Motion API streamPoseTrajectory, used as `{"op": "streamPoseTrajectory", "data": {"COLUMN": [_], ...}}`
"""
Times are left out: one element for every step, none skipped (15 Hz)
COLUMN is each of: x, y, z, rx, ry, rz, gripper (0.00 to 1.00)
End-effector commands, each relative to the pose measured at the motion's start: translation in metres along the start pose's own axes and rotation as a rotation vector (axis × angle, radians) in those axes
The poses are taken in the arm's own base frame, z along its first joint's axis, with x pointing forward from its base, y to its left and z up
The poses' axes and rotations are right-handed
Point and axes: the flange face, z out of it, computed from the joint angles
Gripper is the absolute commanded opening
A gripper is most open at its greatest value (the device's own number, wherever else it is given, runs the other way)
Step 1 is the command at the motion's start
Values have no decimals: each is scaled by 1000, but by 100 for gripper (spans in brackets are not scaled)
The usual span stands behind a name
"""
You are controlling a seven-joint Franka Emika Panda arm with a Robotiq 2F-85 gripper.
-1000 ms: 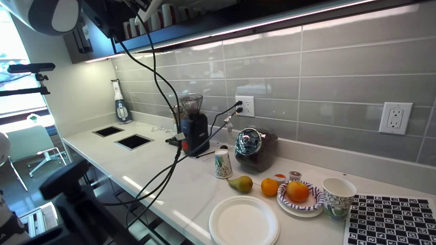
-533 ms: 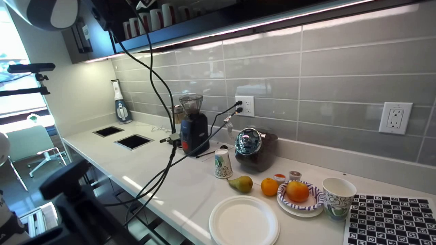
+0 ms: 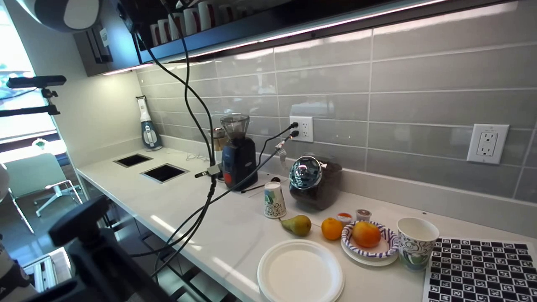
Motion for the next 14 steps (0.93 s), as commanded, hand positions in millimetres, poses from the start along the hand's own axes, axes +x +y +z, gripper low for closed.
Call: {"op": "streamPoseTrajectory", "data": {"x": [17, 21, 24, 27, 31, 34, 38, 41, 44, 48, 50, 53, 55, 58], "y": [-17, -19, -20, -21, -21, -22, -23, -25, -25, -27, -31, -32, -34, -36], "z": [13, 14, 16, 19, 21, 24, 26, 28, 30, 32, 33, 36, 38, 41], "rx": [-73, -93, -112, -133, -152, -173, -194, -212, -228, -237, -232, -246, -255, -267], "ry": [42, 51, 53, 54, 50, 43, 36, 30, 22, 8, -14, -28, -39, -45], "rz": [90, 115, 135, 153, 176, 198, 209, 220, 230, 223, 230, 228, 232, 242], "gripper": [1, 1, 1, 1, 1, 1, 1, 1, 1, 1, 1, 1, 1, 1]}}
